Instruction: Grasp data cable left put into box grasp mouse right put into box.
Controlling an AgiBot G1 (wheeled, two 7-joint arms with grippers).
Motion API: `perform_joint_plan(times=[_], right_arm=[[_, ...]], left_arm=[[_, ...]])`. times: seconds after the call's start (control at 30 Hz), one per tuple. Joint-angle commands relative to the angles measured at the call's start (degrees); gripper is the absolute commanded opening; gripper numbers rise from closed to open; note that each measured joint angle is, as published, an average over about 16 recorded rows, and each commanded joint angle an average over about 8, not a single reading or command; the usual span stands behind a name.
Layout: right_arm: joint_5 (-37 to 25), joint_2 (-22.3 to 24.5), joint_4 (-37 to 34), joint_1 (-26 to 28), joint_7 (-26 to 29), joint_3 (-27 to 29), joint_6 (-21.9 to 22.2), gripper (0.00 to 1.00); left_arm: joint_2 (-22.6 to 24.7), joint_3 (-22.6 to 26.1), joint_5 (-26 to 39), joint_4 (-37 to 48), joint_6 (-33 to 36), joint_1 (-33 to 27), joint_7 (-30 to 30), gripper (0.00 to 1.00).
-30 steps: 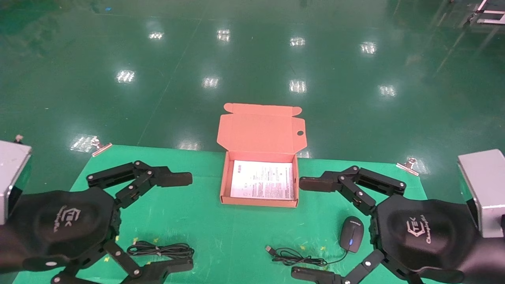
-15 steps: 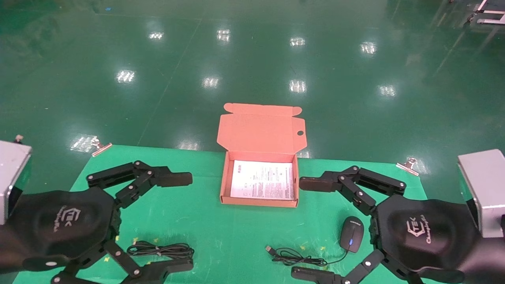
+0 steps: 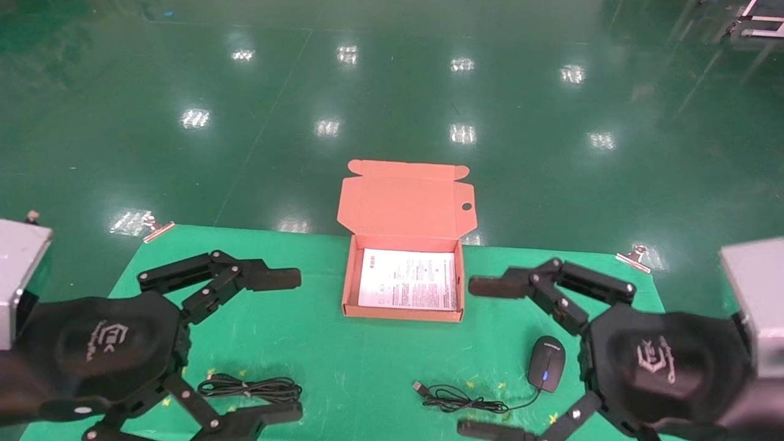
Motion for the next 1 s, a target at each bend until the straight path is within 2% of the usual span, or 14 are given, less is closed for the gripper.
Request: perform_joint_plan(times=[0.03,0.33,0.67,0.83,1.0], right_arm=[[-1.8,0.5,0.5,0.5,-0.7,-0.4,-0.2,1.0],[-17.7,0.4,2.5,6.7,-10.0,-5.3,-1.5,1.0],[-38.2,-3.7,3.0,12.2,-21.7,-13.9,0.2,1.0],[-47.6,-6.3,2.9,12.1,-24.2,-17.6,3.2,1.0],[-54.6,-8.3,2.7,10.9,-24.2,-19.8,6.7,1.0]], left_arm=[[-0.1,0.5,1.0,0.2,0.3,-0.3,0.0,1.0],[1.0,8.0,16.3,-0.6,2.5,-7.8,-2.3,1.0],[5.5,18.2,36.9,-2.6,1.5,-15.0,-0.2,1.0],[8.4,22.2,47.1,-2.9,-1.2,-15.7,1.0,1.0],[10.9,25.4,55.7,-2.7,-3.4,-15.9,0.8,1.0]])
